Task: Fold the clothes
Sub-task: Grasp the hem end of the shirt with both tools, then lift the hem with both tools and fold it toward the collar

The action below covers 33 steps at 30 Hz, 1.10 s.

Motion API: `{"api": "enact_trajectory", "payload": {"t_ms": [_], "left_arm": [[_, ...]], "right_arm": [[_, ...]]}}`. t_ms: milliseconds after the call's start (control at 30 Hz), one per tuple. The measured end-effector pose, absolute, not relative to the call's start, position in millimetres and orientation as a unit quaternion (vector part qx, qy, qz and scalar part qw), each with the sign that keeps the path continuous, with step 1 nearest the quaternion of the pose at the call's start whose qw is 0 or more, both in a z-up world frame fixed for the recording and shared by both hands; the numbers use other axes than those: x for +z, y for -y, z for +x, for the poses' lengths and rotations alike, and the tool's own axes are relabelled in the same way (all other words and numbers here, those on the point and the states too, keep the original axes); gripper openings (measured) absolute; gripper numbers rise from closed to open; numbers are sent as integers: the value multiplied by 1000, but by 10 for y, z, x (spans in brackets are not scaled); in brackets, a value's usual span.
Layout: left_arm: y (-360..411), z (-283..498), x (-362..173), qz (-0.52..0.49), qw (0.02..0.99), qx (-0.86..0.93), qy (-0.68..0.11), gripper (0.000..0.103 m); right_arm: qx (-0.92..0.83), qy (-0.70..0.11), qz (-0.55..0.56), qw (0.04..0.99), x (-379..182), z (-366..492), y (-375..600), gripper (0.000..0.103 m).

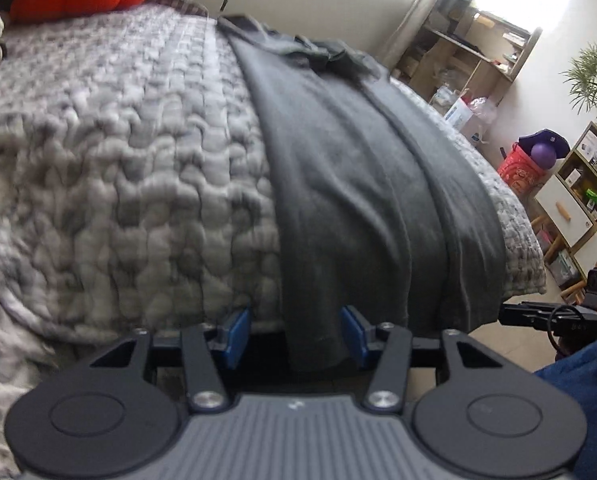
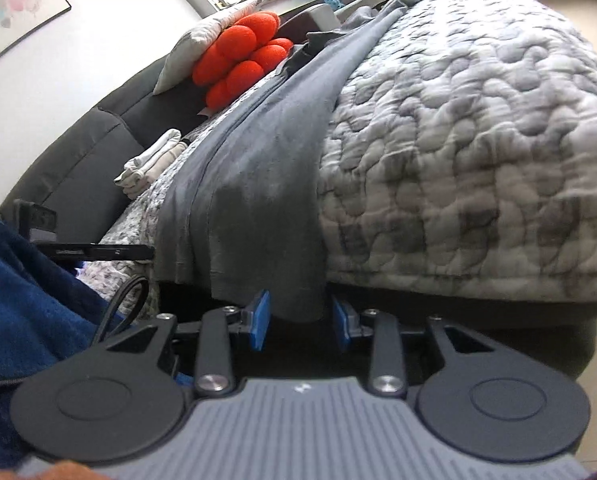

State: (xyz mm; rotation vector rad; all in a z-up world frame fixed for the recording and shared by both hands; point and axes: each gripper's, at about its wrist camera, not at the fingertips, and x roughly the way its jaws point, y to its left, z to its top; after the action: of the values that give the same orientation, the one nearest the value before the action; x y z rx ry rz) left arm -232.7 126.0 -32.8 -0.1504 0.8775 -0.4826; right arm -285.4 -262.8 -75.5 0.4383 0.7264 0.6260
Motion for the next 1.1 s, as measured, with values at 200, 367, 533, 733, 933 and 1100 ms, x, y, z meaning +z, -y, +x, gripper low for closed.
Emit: {"api": "enact_trajectory", "payload": {"t_ms": [200,367,533,733,933,1100], "left_arm": [[-1182,-2310,-489,-77,867,-239,-430,51],[-1157,-2346,-492,-78,867,-250,-423,17],[-1133,-2384,-493,-79,868,-261,-416,7],[-1156,-2472,-387,-72,872,-269,-403,7],[-1219,-2494,-351,-80,873,-265,-401,7],[-1210,-2526,-268,-75,881,-256,-390,7]], "right_arm": [[311,-351,209,858,-766,-2786,2619,37],[319,-358,194,856,-776,-2744,2572,15],[358,-330,162,858,-650,-2875,2489,8],[368,-315,136,864,-499,-2928,2433,8],[365,-304,144,868,-500,-3025,2493,8],[363,-290,132,876,-415,-3085,2497,8]]}}
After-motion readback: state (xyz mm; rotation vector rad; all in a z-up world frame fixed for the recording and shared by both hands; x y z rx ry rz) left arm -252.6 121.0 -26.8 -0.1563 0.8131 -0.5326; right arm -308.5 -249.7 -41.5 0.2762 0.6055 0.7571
